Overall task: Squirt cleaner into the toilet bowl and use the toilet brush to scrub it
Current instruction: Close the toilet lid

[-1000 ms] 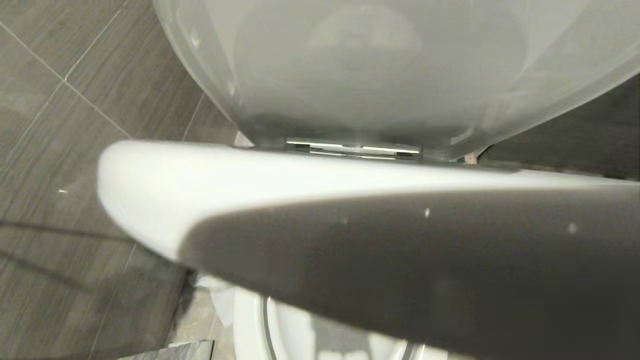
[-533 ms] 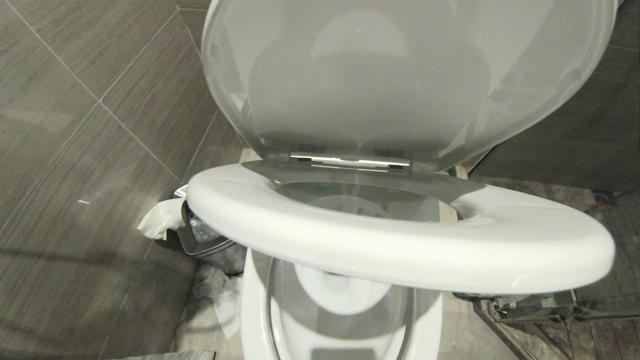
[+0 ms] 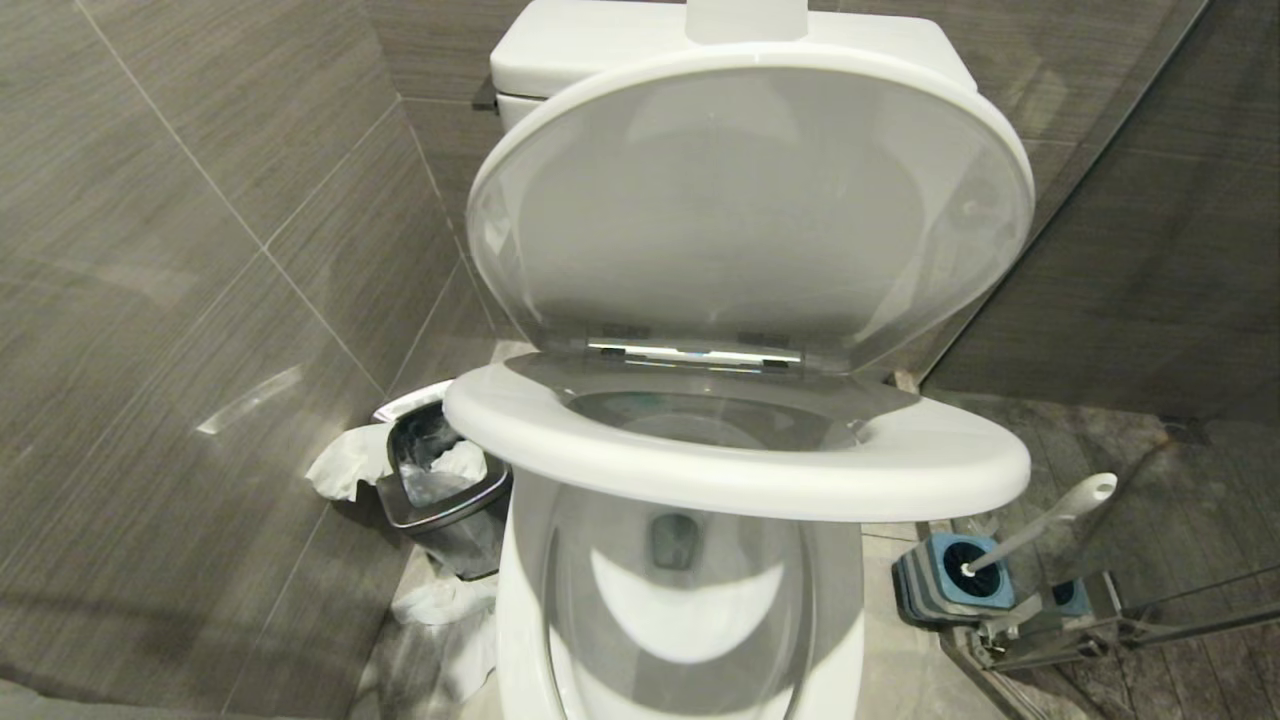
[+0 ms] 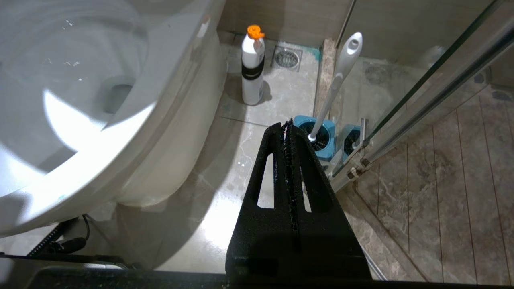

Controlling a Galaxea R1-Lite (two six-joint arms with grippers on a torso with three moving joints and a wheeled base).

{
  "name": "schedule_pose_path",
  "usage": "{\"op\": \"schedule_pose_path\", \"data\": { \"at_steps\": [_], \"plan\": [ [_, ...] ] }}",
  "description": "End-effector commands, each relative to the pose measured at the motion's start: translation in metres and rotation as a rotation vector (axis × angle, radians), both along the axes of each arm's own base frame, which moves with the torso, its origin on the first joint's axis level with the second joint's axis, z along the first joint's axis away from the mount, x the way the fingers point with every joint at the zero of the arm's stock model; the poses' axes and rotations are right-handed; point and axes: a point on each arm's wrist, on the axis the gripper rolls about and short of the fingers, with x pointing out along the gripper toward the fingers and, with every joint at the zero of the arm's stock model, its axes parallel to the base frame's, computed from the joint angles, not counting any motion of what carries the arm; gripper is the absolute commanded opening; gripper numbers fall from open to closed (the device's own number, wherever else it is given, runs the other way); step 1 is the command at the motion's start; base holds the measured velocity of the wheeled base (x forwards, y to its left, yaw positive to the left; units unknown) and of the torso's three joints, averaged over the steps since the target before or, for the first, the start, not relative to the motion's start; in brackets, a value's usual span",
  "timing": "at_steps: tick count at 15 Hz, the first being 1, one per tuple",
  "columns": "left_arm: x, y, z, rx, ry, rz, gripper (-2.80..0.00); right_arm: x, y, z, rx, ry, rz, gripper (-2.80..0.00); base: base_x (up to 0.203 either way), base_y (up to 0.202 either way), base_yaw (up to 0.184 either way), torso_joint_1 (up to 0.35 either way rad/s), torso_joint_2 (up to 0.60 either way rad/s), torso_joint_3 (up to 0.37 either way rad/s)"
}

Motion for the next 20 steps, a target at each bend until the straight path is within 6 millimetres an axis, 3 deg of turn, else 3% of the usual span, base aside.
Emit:
{"op": "schedule_pose_path", "data": {
  "at_steps": [1,6,7,9,13,17,20],
  "plan": [
    [-0.003,0.0,-0.001,0.002,0.005,-0.01,-2.8,0.0,0.0,0.0,-0.001,0.001,0.0,-2.8,0.0,0.0,0.0,-0.005,0.01,0.125],
    [-0.001,-0.004,-0.004,0.015,0.019,-0.13,-2.8,0.0,0.0,0.0,-0.001,0.001,0.0,-2.8,0.0,0.0,0.0,0.001,0.0,0.027],
    [0.007,-0.006,-0.004,0.015,0.033,-0.131,-2.8,0.0,0.0,0.0,-0.001,0.001,0.0,-2.8,0.0,0.0,0.0,0.0,0.0,0.0],
    [0.037,-0.015,-0.009,0.007,0.096,-0.115,-2.8,0.0,0.0,0.0,-0.001,0.001,0.0,-2.8,0.0,0.0,0.0,0.0,0.0,0.0],
    [0.122,-0.042,-0.04,0.142,0.152,-0.115,-2.8,0.0,0.0,0.0,-0.001,0.001,0.0,-2.8,0.0,0.0,0.0,0.0,0.0,0.0],
    [0.151,-0.089,-0.069,0.304,0.135,-0.17,-2.8,0.0,0.0,0.0,-0.001,0.001,0.001,-2.8,0.0,0.0,0.0,0.0,0.0,0.0],
    [0.164,-0.103,-0.089,0.348,0.21,-0.182,-2.8,0.0,0.0,0.0,-0.001,0.001,0.001,-2.8,0.0,0.0,0.0,0.0,0.0,0.0]
  ]
}}
